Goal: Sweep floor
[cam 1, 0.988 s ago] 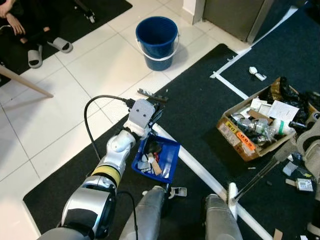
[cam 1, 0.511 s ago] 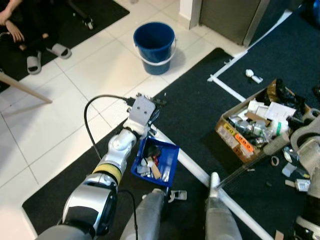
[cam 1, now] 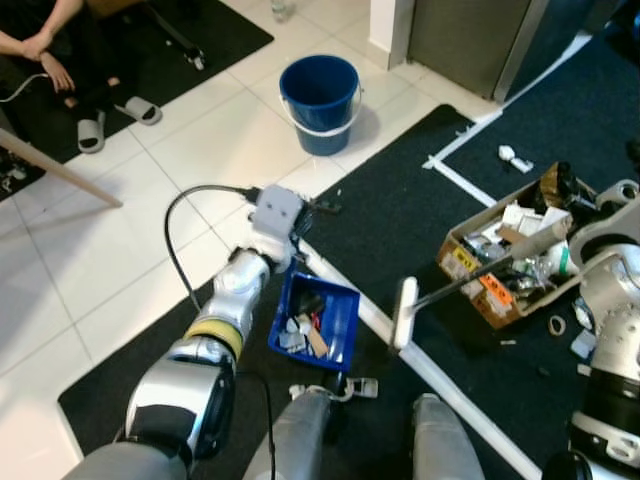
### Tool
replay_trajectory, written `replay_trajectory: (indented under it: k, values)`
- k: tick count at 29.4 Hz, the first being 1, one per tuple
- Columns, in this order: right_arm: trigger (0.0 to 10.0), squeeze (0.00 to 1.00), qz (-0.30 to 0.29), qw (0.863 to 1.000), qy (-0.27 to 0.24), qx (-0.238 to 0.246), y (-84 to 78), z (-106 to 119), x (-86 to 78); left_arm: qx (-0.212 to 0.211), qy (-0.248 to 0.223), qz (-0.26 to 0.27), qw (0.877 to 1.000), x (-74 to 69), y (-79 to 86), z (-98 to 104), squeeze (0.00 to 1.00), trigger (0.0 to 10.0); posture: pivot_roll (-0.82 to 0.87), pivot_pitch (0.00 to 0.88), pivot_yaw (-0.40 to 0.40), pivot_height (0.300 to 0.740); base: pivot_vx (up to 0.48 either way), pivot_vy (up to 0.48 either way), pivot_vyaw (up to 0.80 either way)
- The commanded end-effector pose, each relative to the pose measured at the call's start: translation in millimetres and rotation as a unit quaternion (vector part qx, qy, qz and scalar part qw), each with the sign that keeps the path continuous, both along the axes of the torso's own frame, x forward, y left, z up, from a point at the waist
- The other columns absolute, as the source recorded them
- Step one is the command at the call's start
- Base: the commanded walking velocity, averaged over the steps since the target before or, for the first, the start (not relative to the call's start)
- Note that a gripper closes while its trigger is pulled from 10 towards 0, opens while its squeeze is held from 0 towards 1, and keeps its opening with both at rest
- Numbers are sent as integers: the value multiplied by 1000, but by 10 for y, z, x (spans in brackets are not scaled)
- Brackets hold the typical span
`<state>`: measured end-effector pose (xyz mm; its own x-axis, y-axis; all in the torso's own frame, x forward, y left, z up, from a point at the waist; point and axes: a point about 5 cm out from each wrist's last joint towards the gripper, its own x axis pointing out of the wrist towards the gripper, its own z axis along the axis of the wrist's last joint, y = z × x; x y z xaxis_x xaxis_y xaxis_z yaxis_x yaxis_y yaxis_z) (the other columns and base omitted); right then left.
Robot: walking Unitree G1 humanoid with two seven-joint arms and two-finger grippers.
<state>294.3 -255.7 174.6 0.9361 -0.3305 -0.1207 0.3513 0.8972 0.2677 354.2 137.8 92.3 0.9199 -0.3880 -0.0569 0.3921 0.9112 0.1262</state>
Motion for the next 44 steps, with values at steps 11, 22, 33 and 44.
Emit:
replay_trajectory:
  k: [11, 22, 33, 44]
  values:
    - [10000, 0, 4, 1000, 24, -13, 27, -137, 17, 1, 51, 0, 999, -112, 27, -226, 0, 10000, -58, 92, 45, 740, -437, 0, 0]
    - [10000, 0, 9, 999, 35, -24, 80, -212, 31, 8, 46, -1, 999, -121, 80, -224, 0, 10000, -50, 94, 43, 740, -392, 0, 0]
    - [10000, 0, 17, 999, 32, -24, 185, -309, 31, 21, 37, 24, 999, -136, 308, -207, 0, 10000, -25, 114, 37, 740, 0, 0, 0]
    - [10000, 0, 7, 999, 33, -17, 209, -420, 19, 35, 11, 51, 998, -66, 696, 14, 0, 10000, -7, 119, 41, 740, 0, 0, 0]
